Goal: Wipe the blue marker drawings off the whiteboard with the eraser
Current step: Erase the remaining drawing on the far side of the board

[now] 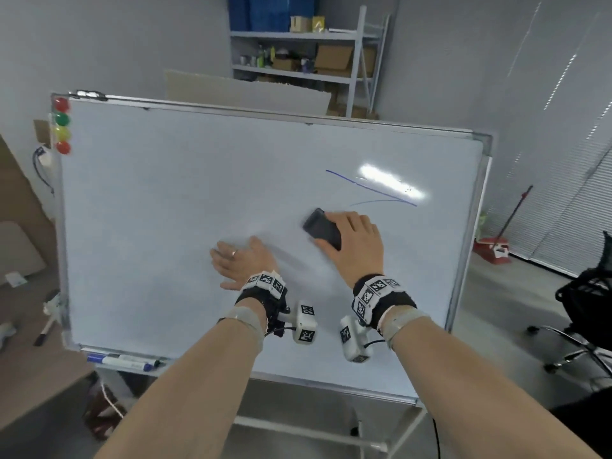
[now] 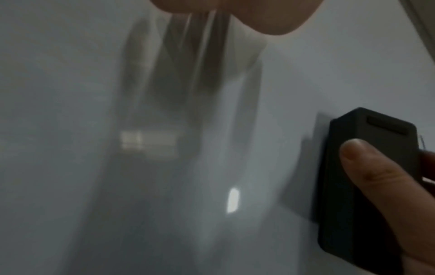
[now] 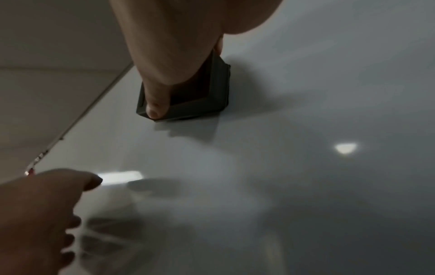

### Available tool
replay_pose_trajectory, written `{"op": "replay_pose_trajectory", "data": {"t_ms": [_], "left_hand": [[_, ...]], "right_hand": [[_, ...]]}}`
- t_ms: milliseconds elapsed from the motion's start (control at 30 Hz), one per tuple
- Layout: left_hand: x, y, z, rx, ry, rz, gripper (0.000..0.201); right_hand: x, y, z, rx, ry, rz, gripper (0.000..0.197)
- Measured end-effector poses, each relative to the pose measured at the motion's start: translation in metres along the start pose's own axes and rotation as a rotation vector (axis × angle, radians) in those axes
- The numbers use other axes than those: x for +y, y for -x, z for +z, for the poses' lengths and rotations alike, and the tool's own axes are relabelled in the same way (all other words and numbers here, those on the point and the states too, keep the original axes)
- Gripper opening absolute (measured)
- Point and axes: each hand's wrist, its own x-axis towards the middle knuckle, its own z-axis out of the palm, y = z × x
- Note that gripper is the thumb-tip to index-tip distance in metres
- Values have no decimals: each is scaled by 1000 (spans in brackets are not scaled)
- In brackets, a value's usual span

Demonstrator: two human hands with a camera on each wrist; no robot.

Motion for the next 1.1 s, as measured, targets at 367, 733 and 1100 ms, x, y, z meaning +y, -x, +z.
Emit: {"op": "replay_pose_trajectory", "data": {"t_ms": [367, 733, 1100], "left_hand": [[51, -5, 3, 71, 75, 134, 65], [52, 26, 25, 68, 120, 165, 67], [35, -44, -36, 97, 200, -36, 69]], "right_hand": [[34, -54, -32, 213, -77, 393, 59], [82, -25, -43, 407, -24, 586, 59], [-26, -99, -1, 137, -105, 207, 49]]}}
